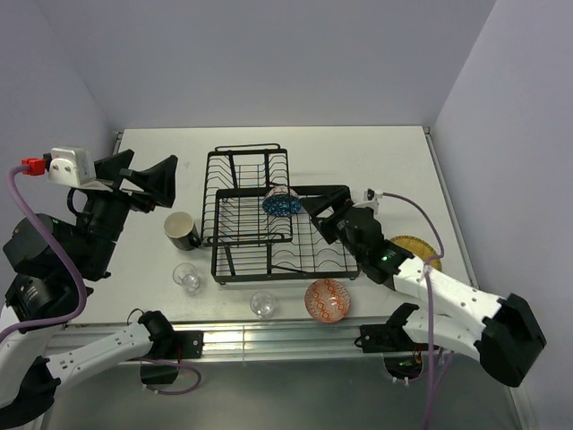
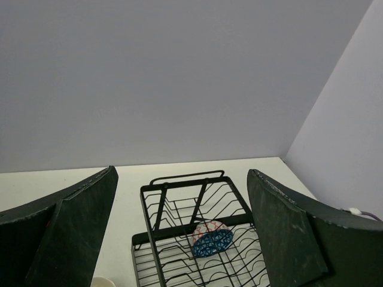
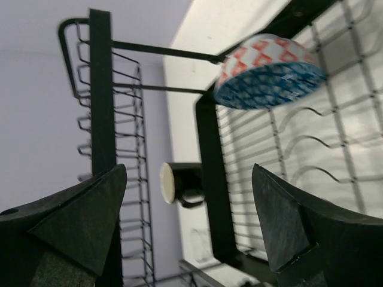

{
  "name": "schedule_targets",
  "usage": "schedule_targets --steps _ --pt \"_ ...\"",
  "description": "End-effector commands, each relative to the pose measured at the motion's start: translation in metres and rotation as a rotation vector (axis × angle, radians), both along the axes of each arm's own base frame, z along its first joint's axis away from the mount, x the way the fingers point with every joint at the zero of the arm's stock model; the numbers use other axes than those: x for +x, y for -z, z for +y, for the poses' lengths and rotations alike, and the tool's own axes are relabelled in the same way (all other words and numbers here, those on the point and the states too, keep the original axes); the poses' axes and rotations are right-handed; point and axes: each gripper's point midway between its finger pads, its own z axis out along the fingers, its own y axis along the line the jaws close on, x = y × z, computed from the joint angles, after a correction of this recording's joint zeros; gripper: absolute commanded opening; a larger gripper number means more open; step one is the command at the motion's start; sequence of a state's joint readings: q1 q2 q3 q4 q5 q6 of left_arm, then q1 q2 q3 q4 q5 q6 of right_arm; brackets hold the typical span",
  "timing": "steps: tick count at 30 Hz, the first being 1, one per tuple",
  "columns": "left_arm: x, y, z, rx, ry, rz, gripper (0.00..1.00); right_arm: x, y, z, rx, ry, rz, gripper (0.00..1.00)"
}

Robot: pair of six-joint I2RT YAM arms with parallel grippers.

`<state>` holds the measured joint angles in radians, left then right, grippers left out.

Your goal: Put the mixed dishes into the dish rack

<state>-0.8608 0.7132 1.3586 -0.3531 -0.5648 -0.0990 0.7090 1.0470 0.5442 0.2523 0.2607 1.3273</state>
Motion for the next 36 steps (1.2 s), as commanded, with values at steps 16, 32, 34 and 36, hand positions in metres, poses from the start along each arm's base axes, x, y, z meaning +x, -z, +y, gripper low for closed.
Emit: schedule_targets --steps 16,32,34,36 --pt "-0.002 -0.006 0.004 -0.086 -0.004 0.027 0.93 -0.121 0.016 -0.041 -0.353 -0.044 0.812 0.75" --pt "-0.012 -0.001 0.022 -0.101 -0.033 0.035 0.93 -0.149 0.098 -0.035 -0.41 0.034 1.012 0.65" --pt "-0.012 -0.002 0.023 -0.093 -0.037 0.031 0.93 -0.146 0.103 -0.033 -0.379 0.049 1.001 0.65" --pt "-0.012 -0.004 0.024 -0.089 -0.042 0.028 0.93 -0.145 0.114 -0.033 -0.365 0.062 0.998 0.65"
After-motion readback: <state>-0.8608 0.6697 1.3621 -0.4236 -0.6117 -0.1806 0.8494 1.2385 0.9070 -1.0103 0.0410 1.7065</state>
